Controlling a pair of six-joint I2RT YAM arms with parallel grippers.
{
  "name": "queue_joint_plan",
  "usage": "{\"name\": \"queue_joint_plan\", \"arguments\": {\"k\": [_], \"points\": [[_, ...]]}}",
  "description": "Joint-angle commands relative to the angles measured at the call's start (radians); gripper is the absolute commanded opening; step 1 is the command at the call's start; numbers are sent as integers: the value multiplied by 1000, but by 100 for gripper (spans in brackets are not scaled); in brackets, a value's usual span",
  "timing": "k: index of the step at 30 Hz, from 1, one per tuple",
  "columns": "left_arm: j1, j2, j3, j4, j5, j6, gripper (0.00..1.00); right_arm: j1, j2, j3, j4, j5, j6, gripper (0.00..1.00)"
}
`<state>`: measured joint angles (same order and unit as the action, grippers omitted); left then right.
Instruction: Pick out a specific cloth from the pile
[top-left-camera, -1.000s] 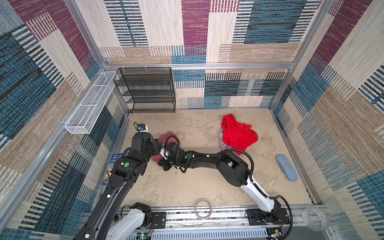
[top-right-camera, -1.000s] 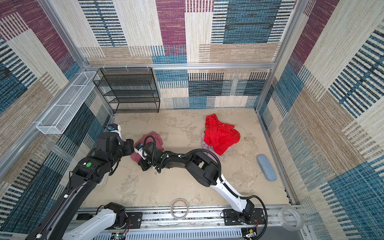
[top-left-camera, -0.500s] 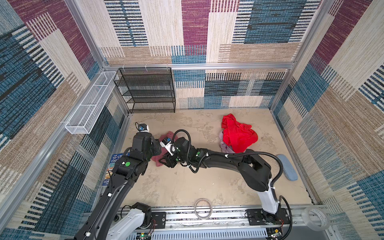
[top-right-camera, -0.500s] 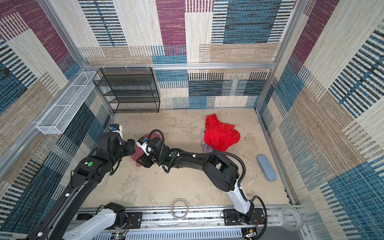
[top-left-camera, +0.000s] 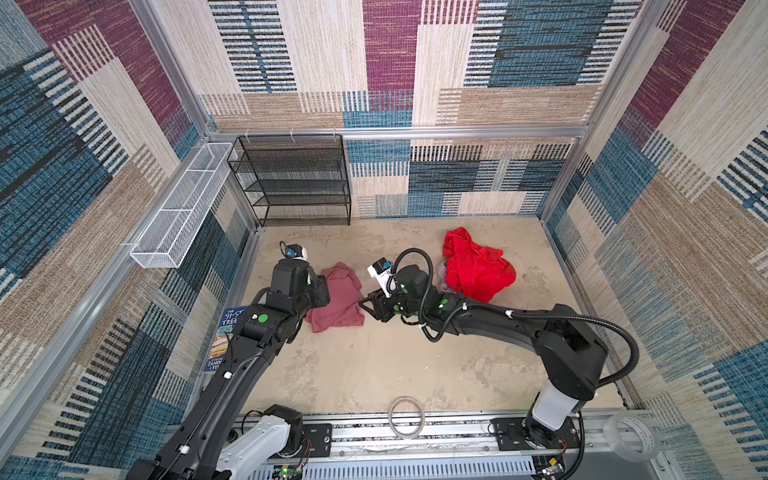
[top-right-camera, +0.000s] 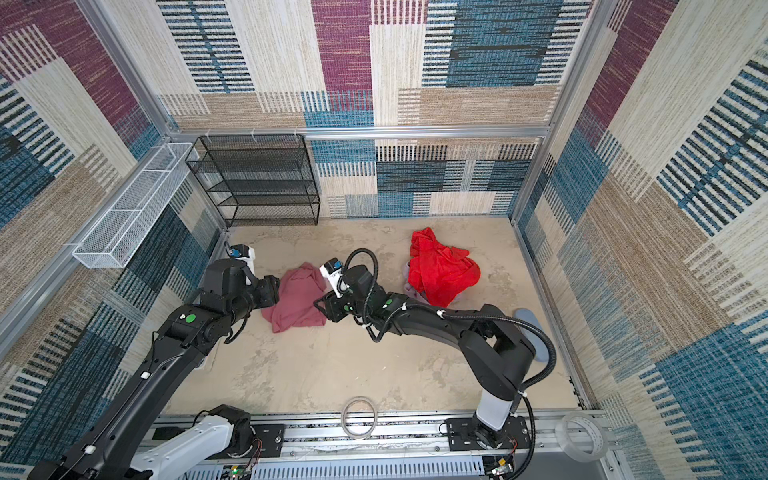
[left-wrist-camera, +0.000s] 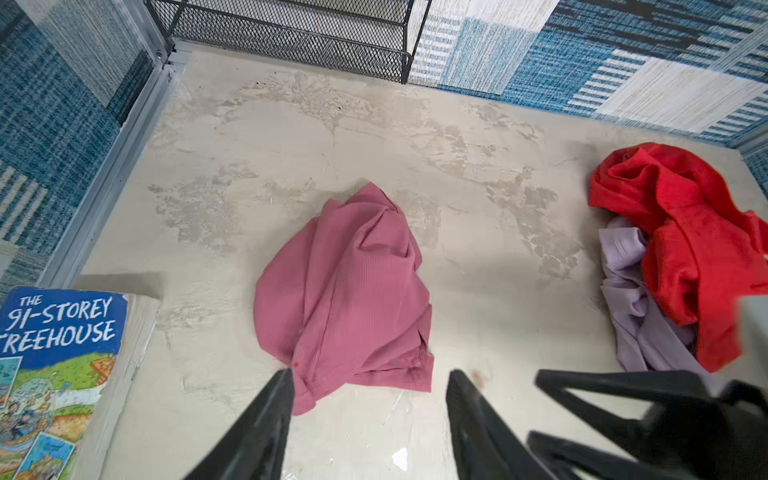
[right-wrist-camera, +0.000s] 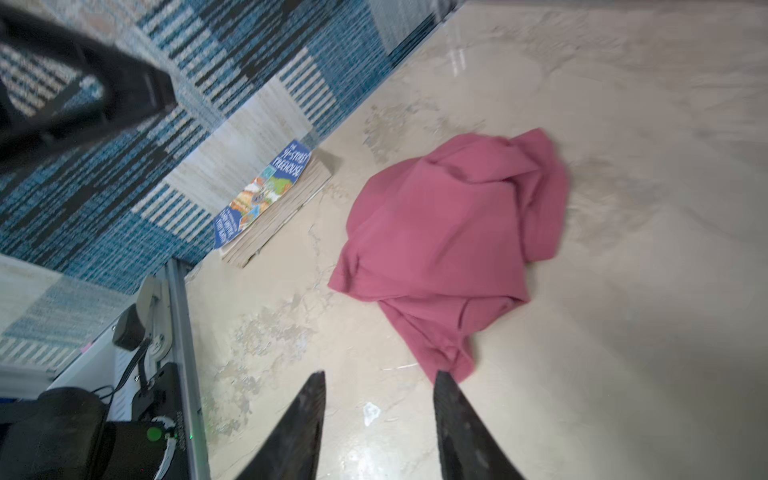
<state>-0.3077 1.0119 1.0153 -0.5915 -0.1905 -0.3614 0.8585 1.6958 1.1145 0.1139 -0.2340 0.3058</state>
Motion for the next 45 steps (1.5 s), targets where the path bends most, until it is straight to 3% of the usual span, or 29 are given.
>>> {"name": "queue_joint_plan", "arguments": {"k": [1,9,18,28,37,45], "points": [[0,46,6,59,62,-38,62,-26,-81,-57,44,52,-7,46],[-1,220,0,191,182,-109,60,-151,-340,-294,83,127,-17,50],[-1,437,6,285,241,-159,56,-272,-512,-479,117,148,11,52],[18,573,-21,309,169,-205,47,-291,-417,-461,145,79,21,51],[151,716,-48,422,321,-282,38,-296,-361,-449,160,54,25,51],[264,832,41,444,347,-274,37,-306,-300,-393,131,54,17,52]]}}
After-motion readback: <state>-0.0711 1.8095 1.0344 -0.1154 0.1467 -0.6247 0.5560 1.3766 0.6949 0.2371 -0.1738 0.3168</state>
